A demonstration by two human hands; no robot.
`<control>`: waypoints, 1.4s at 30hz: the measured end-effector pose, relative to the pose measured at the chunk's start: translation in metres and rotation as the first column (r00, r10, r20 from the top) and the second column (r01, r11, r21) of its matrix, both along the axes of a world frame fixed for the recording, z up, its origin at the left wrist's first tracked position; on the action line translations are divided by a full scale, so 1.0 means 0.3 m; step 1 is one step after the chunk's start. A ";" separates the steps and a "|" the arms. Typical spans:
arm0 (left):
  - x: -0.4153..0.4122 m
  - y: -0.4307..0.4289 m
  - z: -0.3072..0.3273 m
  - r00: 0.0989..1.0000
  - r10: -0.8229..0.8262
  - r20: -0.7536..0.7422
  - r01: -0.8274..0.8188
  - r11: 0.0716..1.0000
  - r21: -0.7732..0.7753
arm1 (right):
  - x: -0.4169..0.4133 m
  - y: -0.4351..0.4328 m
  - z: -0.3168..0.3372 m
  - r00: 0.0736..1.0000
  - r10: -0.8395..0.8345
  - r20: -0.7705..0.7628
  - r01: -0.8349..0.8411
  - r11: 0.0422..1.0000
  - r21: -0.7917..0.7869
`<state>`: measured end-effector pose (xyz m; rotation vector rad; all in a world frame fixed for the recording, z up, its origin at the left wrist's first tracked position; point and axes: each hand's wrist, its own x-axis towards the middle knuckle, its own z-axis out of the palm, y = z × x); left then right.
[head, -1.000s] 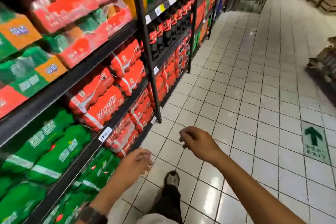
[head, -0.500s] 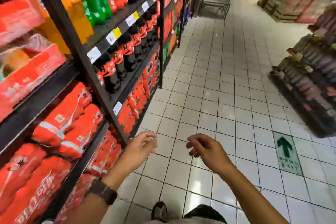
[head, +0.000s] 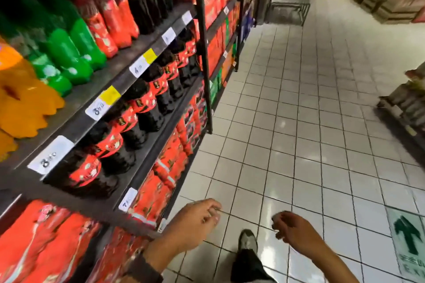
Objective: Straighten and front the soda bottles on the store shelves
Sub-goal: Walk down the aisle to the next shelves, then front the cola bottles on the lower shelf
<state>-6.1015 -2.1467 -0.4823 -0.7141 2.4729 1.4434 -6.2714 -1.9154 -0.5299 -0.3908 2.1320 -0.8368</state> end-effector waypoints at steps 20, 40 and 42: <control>-0.238 -0.635 0.204 0.542 0.809 -0.229 -0.838 0.540 -0.076 | -0.561 -1.455 0.374 0.705 0.591 -0.391 -0.706 0.638 -0.307; -0.214 -0.843 0.044 0.411 0.887 -0.209 -0.592 0.085 -0.802 | -0.422 -1.877 0.181 0.095 0.808 -0.582 -0.982 -0.019 -0.185; -0.191 -0.820 0.026 0.308 0.913 -0.267 -0.598 -0.033 -0.801 | -0.399 -1.914 0.174 0.026 0.804 -0.594 -0.996 -0.029 -0.082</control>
